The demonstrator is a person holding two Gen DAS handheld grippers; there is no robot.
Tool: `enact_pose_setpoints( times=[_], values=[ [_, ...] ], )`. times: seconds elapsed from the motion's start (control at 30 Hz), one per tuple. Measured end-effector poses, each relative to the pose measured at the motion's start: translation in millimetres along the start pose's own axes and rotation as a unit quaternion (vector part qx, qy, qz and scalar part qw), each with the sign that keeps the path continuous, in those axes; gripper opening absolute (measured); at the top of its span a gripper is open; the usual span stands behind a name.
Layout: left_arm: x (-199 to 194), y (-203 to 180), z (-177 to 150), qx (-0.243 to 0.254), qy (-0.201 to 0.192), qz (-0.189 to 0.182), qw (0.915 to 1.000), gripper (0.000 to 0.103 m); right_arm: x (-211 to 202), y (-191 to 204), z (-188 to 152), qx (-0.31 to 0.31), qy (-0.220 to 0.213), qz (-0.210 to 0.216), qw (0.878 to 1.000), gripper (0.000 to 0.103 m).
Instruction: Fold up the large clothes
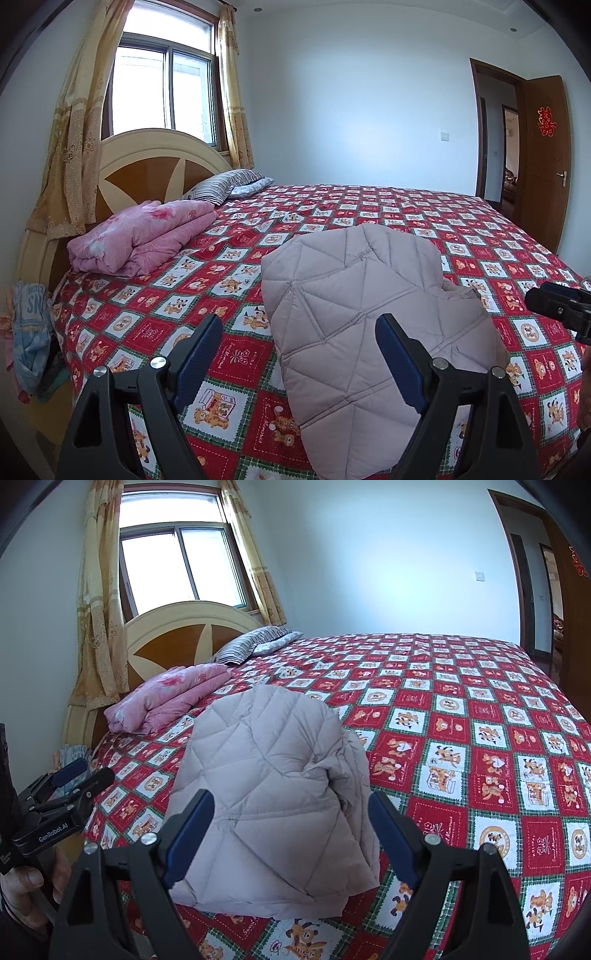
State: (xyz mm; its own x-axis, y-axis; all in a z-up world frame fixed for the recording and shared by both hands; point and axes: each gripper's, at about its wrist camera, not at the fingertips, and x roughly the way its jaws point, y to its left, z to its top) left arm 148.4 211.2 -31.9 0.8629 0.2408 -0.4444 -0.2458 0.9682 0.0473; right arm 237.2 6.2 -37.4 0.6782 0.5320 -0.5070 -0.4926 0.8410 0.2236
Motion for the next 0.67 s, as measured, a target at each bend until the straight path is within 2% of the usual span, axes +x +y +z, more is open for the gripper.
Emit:
enact_pose_setpoints(
  times=[0.27,0.43,0.67],
  values=[
    [-0.8,1.3,0.5,-0.002,-0.001,-0.004,1.0,0.086,0.7,1.3,1.6,0.002,0.002,0.001,1.0,0.088],
    [-6.8,-2.6,-2.0,0.013,-0.024,0.0,0.9996,0.086,0.1,1.9,2.0,0.002,0.001,0.0,1.0,0.088],
    [-9.9,-7.4,-0.9,0.02,-0.034,-0.003,0.9992,0.086,-0.5,1.4,1.7,0.002,0.001,0.001,1.0,0.088]
  ],
)
